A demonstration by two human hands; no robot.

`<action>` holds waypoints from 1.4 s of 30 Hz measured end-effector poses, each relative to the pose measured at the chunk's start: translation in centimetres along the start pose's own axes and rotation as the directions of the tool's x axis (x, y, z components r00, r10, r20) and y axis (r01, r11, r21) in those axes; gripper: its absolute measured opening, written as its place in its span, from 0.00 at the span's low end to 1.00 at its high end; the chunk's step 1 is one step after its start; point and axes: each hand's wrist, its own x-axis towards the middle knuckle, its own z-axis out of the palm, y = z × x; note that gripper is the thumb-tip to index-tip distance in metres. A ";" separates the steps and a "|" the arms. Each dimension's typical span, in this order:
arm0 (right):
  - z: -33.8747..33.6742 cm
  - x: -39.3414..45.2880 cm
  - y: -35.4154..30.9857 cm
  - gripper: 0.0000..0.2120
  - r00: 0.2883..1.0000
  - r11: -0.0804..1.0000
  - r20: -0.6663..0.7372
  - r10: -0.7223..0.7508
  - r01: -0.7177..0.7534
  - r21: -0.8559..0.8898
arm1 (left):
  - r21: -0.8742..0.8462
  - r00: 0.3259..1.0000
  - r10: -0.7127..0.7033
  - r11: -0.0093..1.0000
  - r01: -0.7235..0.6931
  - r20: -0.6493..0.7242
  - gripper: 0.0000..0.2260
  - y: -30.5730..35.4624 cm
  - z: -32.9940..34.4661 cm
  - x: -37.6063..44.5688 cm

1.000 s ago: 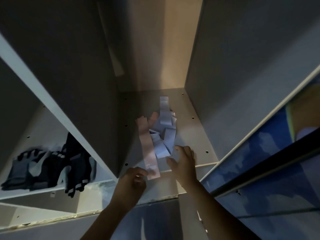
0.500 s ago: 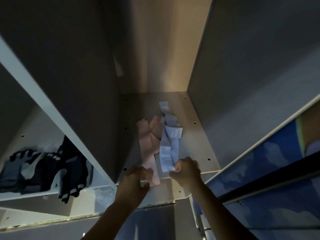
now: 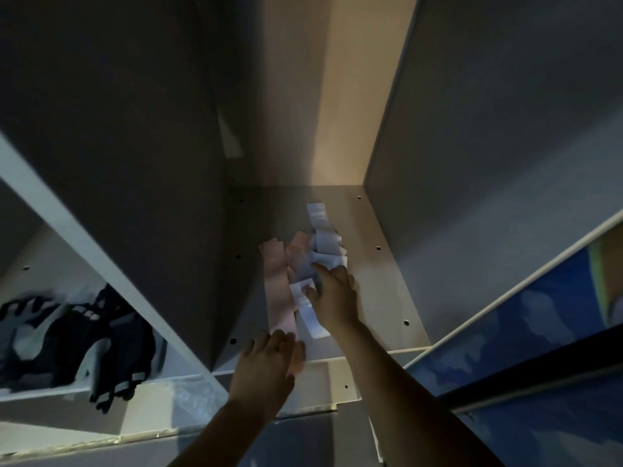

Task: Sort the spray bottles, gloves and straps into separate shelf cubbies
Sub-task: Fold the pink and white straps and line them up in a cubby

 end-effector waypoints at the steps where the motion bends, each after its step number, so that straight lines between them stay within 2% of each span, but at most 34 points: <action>1: 0.1 0.5 -0.1 0.18 0.999 0.998 0.009 -0.043 0.043 -0.049 | -0.004 1.000 0.006 1.000 -0.006 -0.001 0.24 -0.1 -0.2 0.0; 4: 0.1 1.6 -0.1 0.05 0.993 0.988 -0.023 -0.120 0.117 -0.101 | -0.033 0.998 0.049 0.998 -0.050 -0.049 0.16 -0.9 -1.0 -0.3; 6: -0.4 1.8 -0.1 0.04 0.990 0.991 -0.047 -0.131 0.130 -0.025 | -0.070 0.993 0.053 0.996 -0.060 -0.101 0.12 -1.4 -2.2 -0.7; 9: -3.3 1.5 -1.1 0.04 0.982 0.978 -0.140 -0.123 0.144 0.154 | -0.291 0.990 -0.049 0.957 0.007 -0.135 0.06 -1.9 -5.2 -0.6; 12: -9.4 1.1 -3.3 0.02 0.943 0.968 -0.320 -0.095 0.163 0.193 | -0.372 0.978 -0.131 0.926 0.062 -0.164 0.06 -2.5 -9.4 0.1; 15: -16.5 0.9 -6.6 0.03 0.856 0.930 -0.509 -0.088 0.253 0.266 | -0.464 0.977 -0.106 0.886 0.007 -0.187 0.04 -2.5 -15.7 1.2; 17: -20.4 1.5 -8.7 0.04 0.877 0.913 -0.474 -0.083 0.258 0.317 | -0.473 0.968 -0.102 0.881 -0.019 -0.229 0.07 -2.5 -19.7 1.8; 19: -23.4 2.4 -10.0 0.07 0.907 0.933 -0.405 -0.113 0.237 0.271 | -0.447 0.945 -0.128 0.894 -0.021 -0.300 0.08 -2.5 -23.1 2.7; 22: -27.0 4.0 -10.5 0.17 0.891 0.945 -0.449 -0.066 0.201 0.260 | -0.475 0.914 -0.182 0.880 -0.013 -0.363 0.05 -1.6 -27.8 3.1; 24: -29.2 4.5 -11.3 0.18 0.904 0.940 -0.421 -0.075 0.204 0.272 | -0.451 0.904 -0.180 0.892 -0.016 -0.387 0.07 -0.9 -30.0 2.9; 27: -32.6 3.0 -13.3 0.15 0.911 0.912 -0.395 -0.115 0.255 0.322 | -0.468 0.887 -0.146 0.879 -0.087 -0.439 0.07 0.1 -32.5 2.3; 30: -35.7 -0.6 -15.3 0.06 0.952 0.939 -0.184 -0.243 0.279 0.201 | -0.476 0.884 -0.057 0.858 -0.194 -0.464 0.06 1.5 -35.1 1.3; 33: -38.3 -4.7 -17.1 0.03 0.942 0.931 -0.049 -0.333 0.336 0.139 | -0.499 0.855 -0.017 0.818 -0.286 -0.518 0.03 2.7 -38.1 0.1; 36: -41.2 -7.5 -19.5 0.03 0.921 0.906 -0.029 -0.389 0.388 0.169 | -0.534 0.816 -0.011 0.762 -0.368 -0.578 0.05 3.8 -41.0 -0.9; 39: -42.7 -8.7 -21.9 0.02 0.900 0.880 -0.011 -0.436 0.429 0.203 | -0.537 0.808 0.006 0.745 -0.396 -0.589 0.08 5.0 -43.3 -1.5; 42: -42.7 -9.1 -24.1 0.02 0.884 0.853 -0.071 -0.462 0.464 0.240 | -0.527 0.801 0.025 0.741 -0.417 -0.599 0.08 5.8 -44.7 -1.9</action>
